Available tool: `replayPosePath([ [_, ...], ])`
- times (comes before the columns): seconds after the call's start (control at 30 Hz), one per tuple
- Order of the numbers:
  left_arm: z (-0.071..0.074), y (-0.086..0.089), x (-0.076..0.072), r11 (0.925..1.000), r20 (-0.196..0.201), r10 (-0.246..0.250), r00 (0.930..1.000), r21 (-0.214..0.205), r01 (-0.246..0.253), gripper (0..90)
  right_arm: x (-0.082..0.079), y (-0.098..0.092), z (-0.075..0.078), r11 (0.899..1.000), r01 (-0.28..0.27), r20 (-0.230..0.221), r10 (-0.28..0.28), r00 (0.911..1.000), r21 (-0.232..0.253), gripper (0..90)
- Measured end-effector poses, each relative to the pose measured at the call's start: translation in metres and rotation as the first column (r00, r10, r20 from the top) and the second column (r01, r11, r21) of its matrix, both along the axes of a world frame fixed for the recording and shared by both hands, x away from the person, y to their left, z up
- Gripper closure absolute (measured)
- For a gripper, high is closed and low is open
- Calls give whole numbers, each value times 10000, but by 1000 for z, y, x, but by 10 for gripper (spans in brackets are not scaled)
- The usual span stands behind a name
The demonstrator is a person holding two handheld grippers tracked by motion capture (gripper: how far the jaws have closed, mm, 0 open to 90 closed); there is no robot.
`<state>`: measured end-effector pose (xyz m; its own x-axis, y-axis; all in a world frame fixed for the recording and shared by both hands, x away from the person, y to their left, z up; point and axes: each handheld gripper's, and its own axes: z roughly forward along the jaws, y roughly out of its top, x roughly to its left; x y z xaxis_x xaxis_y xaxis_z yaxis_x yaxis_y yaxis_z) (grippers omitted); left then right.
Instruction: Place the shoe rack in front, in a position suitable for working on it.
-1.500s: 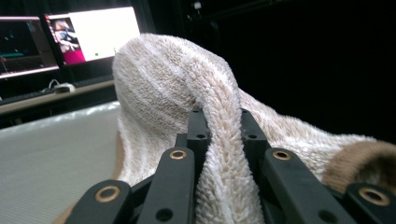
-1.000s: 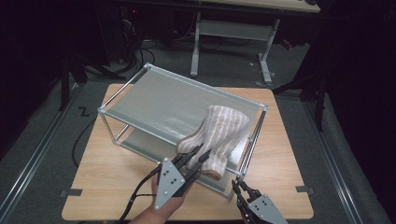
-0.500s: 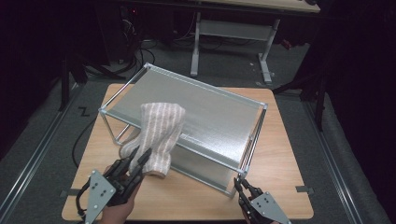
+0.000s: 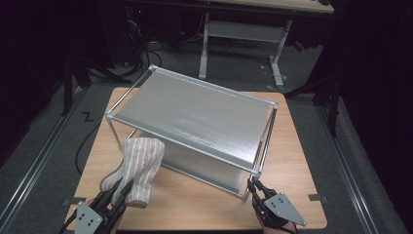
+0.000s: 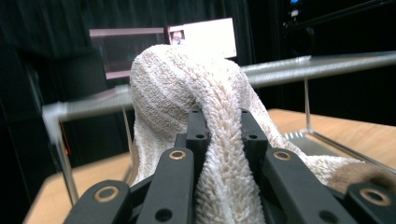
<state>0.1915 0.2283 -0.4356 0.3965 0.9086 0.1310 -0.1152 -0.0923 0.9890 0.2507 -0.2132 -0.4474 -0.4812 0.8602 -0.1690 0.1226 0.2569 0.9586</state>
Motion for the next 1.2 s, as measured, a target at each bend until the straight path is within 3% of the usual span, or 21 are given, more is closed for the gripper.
replayPosePath([
  [0.03, -6, 4, 0, 10000, -225, 69, 9997, -35, -70, 786, 2, -1, 0, 10000, -15, 13, 15, 10000, -12, 785],
  [0.13, -20, 11, 2, 9964, -433, 597, 9973, 629, -569, 787, 6, -5, 0, 9999, 61, -31, -61, 10000, 115, 787],
  [0.3, -40, 27, 7, 9912, -1209, 1166, 9858, 774, -1077, 787, 15, -9, 0, 9992, 188, -87, -185, 9998, 346, 790],
  [0.5, -59, 32, 11, 9852, -2089, 1271, 9697, 1400, -990, 785, 21, -10, 0, 9987, 241, -107, -236, 9997, 442, 791],
  [0.63, -71, 31, 18, 9814, -3100, 1167, 9435, 1819, -617, 780, 24, -9, 0, 9987, 183, -133, -177, 9998, 477, 792],
  [0.73, -76, 32, 19, 9809, -3698, 1180, 9216, 1882, -500, 771, 26, -8, 0, 9986, 186, -136, -180, 9997, 491, 792],
  [0.77, -77, 32, 19, 9816, -3793, 1158, 9180, 1850, -474, 768, 27, -7, 0, 9985, 210, -154, -202, 9997, 503, 792],
  [0.87, -77, 34, 17, 9817, -3865, 1119, 9155, 1857, -416, 745, 27, -6, 0, 9985, 158, -170, -149, 9997, 515, 792],
  [0.97, -73, 36, 15, 9863, -3920, 980, 9147, 1610, -367, 651, 28, -5, 0, 9984, 190, -148, -182, 9997, 535, 792],
  [1.1, -67, 36, 9, 9926, -3764, 596, 9245, 1209, -148, 505, 27, -6, 0, 9987, 188, -149, -181, 9997, 473, 792],
  [1.2, -64, 33, 6, 9919, -3549, 514, 9335, 1265, -66, 479, 27, -9, 1, 9986, 288, -173, -281, 9995, 435, 792],
])
